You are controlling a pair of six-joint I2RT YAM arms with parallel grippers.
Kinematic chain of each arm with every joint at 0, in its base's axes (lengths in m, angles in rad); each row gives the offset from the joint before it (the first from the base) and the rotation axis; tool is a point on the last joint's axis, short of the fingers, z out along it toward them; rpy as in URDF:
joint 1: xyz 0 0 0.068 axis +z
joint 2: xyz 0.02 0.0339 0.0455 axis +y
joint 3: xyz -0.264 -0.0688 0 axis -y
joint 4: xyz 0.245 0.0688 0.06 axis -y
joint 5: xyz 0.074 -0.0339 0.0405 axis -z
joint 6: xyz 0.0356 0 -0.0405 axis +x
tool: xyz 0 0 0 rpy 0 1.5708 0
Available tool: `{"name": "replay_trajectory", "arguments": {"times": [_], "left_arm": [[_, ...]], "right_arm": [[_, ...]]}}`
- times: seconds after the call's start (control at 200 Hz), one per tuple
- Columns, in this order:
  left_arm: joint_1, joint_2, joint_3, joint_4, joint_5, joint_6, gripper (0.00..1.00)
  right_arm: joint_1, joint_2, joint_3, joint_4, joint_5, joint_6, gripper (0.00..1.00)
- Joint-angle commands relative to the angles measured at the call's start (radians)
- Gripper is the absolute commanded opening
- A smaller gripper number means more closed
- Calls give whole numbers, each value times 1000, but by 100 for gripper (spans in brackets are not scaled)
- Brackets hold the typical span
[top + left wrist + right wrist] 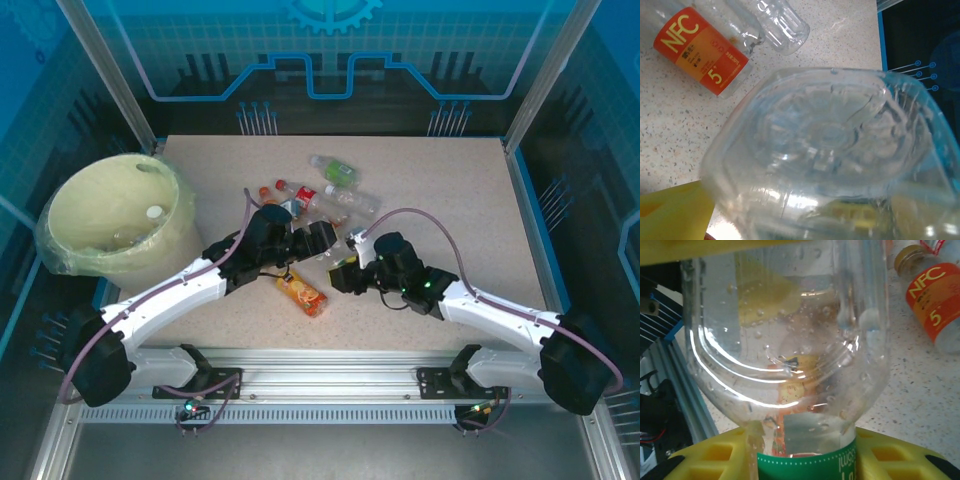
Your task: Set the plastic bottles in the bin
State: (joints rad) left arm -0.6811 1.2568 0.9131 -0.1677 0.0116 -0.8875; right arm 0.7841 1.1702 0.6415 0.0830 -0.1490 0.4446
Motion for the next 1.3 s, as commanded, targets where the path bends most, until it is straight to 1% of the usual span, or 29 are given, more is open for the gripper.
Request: {"name": "replay_trajectory", "arguments": {"times": [0.0,0.08,0.2,0.27,0.31,0.415,0.5,0.58,0.605,0.72,0.745,0.875,0.95,1.03,1.151,1.296], "left_arm": [[-6,-11,-6,40,-4,22,82],[-6,-10,-5,46,10,27,73],[-6,-5,-3,54,18,30,63],[-6,-6,-3,60,23,34,58],[-6,-8,0,60,24,42,56],[-5,-20,2,64,15,71,55],[-6,-36,-6,77,4,93,53],[-5,-57,-7,69,-25,118,52],[-5,-66,-5,63,-40,130,52],[-5,-108,25,10,-125,211,52],[-4,-117,34,-7,-146,233,52],[-2,-152,114,-120,-259,357,52],[6,-165,165,-188,-328,424,52],[12,-182,216,-245,-401,491,52],[23,-205,290,-311,-504,582,52],[48,-211,387,-370,-650,698,51]], "right_arm": [[22,-2,-5,118,-53,3,34],[25,0,-3,120,-59,-5,35],[31,5,6,113,-70,-19,35],[32,7,15,89,-61,-26,38],[32,5,20,72,-54,-32,42],[31,-5,30,28,-52,-51,59],[31,-23,30,8,-61,-77,68],[31,-55,31,-14,-55,-106,78],[32,-66,31,-23,-45,-114,83],[31,-135,31,-72,44,-143,95],[30,-153,30,-80,69,-146,100],[29,-248,8,-100,236,-149,100],[23,-290,-13,-114,418,-112,100],[-8,-336,-40,-145,543,-47,100],[-82,-413,-89,-180,568,58,100],[-125,-494,-141,-181,567,109,100]]}}
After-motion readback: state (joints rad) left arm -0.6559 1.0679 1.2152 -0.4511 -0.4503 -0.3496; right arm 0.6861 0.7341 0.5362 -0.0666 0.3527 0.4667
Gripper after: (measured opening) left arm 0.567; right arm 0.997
